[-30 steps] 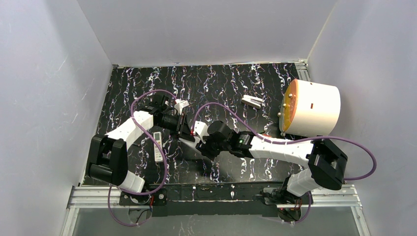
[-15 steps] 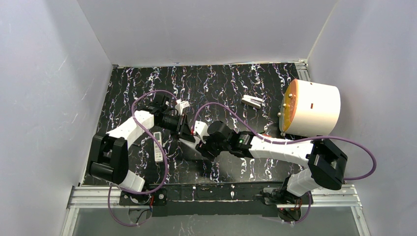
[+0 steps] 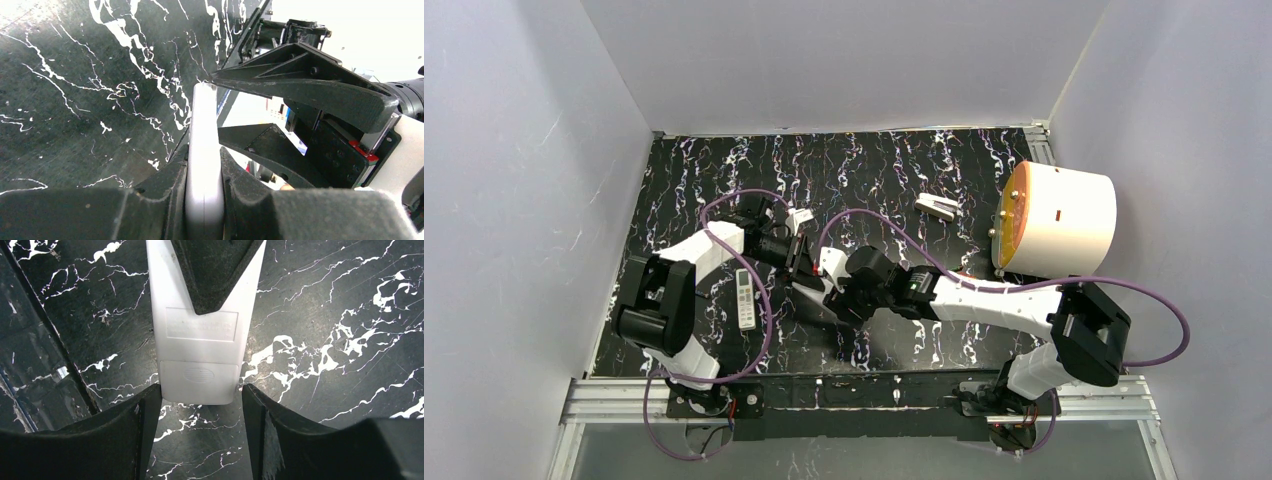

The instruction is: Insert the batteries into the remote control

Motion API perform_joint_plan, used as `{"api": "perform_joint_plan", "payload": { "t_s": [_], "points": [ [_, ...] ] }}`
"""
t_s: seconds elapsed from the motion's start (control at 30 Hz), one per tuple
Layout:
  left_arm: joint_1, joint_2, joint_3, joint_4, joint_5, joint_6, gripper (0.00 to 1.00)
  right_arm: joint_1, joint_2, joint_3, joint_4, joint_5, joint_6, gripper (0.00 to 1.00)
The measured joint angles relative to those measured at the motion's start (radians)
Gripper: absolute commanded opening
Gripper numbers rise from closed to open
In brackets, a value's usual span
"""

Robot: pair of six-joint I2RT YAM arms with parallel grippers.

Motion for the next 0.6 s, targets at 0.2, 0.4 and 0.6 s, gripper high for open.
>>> {"api": "perform_joint_plan", "payload": {
  "t_s": [0.2, 0.4, 0.6],
  "points": [
    [0.002, 0.069, 0.000, 0.025, 0.085, -0.009, 0.00, -0.001, 0.003, 0.029, -0.061, -0.001, 0.003, 0.68],
    [0.002, 0.114, 0.007, 0.042, 0.186, -0.015, 0.00, -0.012, 0.040, 0.099, -0.137, -0.013, 0.028, 0.69],
    [0.001, 0.147, 0.013, 0.055, 0.226, -0.012, 0.00, -0.024, 0.041, 0.111, -0.166, -0.013, 0.035, 0.84]
  ]
}}
